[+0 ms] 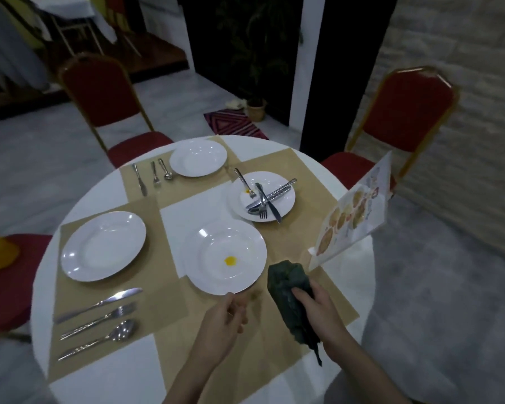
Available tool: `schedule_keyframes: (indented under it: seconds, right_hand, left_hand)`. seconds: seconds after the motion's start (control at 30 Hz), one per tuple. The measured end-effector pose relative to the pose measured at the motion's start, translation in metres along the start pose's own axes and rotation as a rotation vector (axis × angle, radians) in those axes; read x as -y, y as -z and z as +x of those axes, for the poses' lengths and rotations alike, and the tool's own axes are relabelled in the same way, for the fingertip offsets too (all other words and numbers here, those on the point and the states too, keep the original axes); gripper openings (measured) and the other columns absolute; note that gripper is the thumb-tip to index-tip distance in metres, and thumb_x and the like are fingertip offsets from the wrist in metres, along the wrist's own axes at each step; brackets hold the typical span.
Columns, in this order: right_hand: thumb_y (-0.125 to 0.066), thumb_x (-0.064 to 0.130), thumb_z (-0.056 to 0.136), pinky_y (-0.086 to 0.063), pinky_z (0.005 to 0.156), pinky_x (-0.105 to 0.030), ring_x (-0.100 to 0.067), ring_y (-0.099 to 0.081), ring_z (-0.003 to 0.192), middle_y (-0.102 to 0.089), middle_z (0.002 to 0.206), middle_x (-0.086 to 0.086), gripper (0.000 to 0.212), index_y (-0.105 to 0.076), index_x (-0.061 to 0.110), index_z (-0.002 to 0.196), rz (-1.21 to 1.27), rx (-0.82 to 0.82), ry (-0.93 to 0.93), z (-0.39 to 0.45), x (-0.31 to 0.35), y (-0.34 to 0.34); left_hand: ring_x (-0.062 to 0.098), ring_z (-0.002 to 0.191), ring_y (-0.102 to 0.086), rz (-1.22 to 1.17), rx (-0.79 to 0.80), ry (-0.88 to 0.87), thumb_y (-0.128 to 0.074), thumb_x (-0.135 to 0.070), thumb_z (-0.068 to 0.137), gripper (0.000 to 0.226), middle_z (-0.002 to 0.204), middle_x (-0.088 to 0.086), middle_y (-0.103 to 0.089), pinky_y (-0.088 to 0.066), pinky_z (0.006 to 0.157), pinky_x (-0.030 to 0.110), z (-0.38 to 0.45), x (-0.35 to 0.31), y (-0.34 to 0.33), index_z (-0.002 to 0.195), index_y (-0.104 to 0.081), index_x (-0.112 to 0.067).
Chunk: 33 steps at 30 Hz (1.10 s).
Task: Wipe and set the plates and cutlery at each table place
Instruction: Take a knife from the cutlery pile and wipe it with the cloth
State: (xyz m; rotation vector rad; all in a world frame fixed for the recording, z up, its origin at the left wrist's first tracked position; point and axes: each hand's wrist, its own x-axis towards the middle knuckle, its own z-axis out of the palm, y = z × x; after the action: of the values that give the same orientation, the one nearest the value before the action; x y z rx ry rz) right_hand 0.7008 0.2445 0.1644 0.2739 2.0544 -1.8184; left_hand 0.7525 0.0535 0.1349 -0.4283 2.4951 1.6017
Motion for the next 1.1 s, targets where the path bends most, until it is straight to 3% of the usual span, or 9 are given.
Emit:
schedule_keyframes:
  seconds: [0.1, 0.3, 0.43, 0.6, 0.67, 0.73, 0.83, 0.97, 1.1]
  right_hand:
    - [-0.050, 0.017, 0.099, -0.050, 0.066, -0.014, -0.005, -0.064, 0.091, -0.067, 0.101, 0.007, 0.017, -0.060, 0.031, 0.099, -0.044, 0.032, 0.011, 0.018, 0.003, -0.008]
    - [-0.050, 0.017, 0.099, -0.054, 0.081, -0.031, -0.011, -0.064, 0.093, -0.067, 0.102, 0.003, 0.017, -0.059, 0.031, 0.102, -0.104, 0.013, 0.022, 0.060, 0.015, -0.022]
    - [-0.050, 0.018, 0.099, -0.053, 0.082, -0.032, -0.012, -0.063, 0.095, -0.067, 0.103, 0.003, 0.014, -0.058, 0.027, 0.106, -0.151, -0.014, 0.043, 0.093, 0.020, -0.026]
    - [-0.051, 0.018, 0.099, -0.051, 0.077, -0.026, -0.009, -0.062, 0.094, -0.066, 0.101, 0.006, 0.015, -0.057, 0.030, 0.106, -0.161, -0.047, 0.022, 0.123, 0.021, -0.029]
    - [-0.051, 0.019, 0.099, -0.053, 0.081, -0.030, -0.009, -0.062, 0.093, -0.066, 0.102, 0.007, 0.015, -0.056, 0.031, 0.105, -0.166, -0.052, -0.004, 0.135, 0.019, -0.030]
    - [-0.051, 0.020, 0.099, -0.052, 0.081, -0.030, -0.009, -0.062, 0.093, -0.066, 0.103, 0.006, 0.014, -0.056, 0.030, 0.108, -0.172, -0.062, -0.013, 0.150, 0.017, -0.030]
    - [-0.051, 0.018, 0.099, -0.048, 0.072, -0.022, -0.007, -0.061, 0.093, -0.066, 0.100, 0.008, 0.016, -0.057, 0.030, 0.108, -0.151, -0.077, -0.014, 0.170, 0.016, -0.030]
    - [-0.052, 0.022, 0.098, -0.049, 0.077, -0.027, -0.005, -0.060, 0.092, -0.064, 0.102, 0.008, 0.015, -0.057, 0.031, 0.109, -0.170, -0.101, -0.033, 0.195, 0.014, -0.026]
    - [-0.050, 0.020, 0.099, -0.044, 0.066, -0.020, 0.001, -0.057, 0.083, -0.061, 0.093, 0.013, 0.018, -0.053, 0.037, 0.099, -0.189, -0.136, -0.031, 0.220, 0.018, -0.021]
  left_hand:
    - [0.013, 0.059, -0.061, 0.010, -0.021, 0.023, -0.051, -0.011, 0.094, 0.011, 0.072, 0.003, -0.067, -0.047, 0.056, 0.024, 0.010, 0.005, 0.000, 0.086, -0.056, -0.017]
    - [0.009, 0.061, -0.062, 0.034, -0.076, 0.028, -0.052, -0.014, 0.094, 0.012, 0.069, -0.001, -0.065, -0.048, 0.059, 0.024, 0.050, 0.012, 0.011, 0.086, -0.059, -0.020]
    - [0.009, 0.063, -0.062, 0.067, -0.070, -0.008, -0.048, -0.013, 0.095, 0.014, 0.071, -0.002, -0.068, -0.050, 0.063, 0.025, 0.091, 0.005, 0.018, 0.088, -0.059, -0.019]
    - [0.012, 0.051, -0.060, 0.202, -0.078, -0.045, -0.048, -0.022, 0.097, 0.031, 0.052, 0.005, -0.064, -0.051, 0.065, 0.026, 0.138, -0.009, 0.021, 0.071, -0.060, -0.009]
    - [0.012, 0.055, -0.060, 0.276, -0.066, -0.087, -0.047, -0.020, 0.097, 0.028, 0.057, 0.004, -0.065, -0.051, 0.066, 0.028, 0.159, -0.012, 0.019, 0.075, -0.059, -0.006]
    - [0.013, 0.069, -0.060, 0.363, -0.066, -0.145, -0.047, -0.012, 0.095, 0.013, 0.076, 0.002, -0.066, -0.051, 0.069, 0.029, 0.183, -0.014, 0.015, 0.090, -0.059, -0.009]
    - [0.016, 0.085, -0.058, 0.452, -0.086, -0.204, -0.049, -0.011, 0.093, 0.016, 0.096, 0.002, -0.063, -0.048, 0.076, 0.027, 0.219, -0.015, 0.008, 0.105, -0.059, -0.013]
    - [0.021, 0.093, -0.057, 0.519, -0.056, -0.228, -0.051, -0.012, 0.091, 0.016, 0.100, 0.006, -0.059, -0.048, 0.080, 0.033, 0.273, -0.021, 0.000, 0.105, -0.059, -0.012]
    - [0.025, 0.092, -0.055, 0.563, -0.053, -0.264, -0.053, -0.010, 0.089, 0.012, 0.096, 0.010, -0.057, -0.047, 0.075, 0.035, 0.325, -0.029, -0.011, 0.099, -0.059, -0.009]
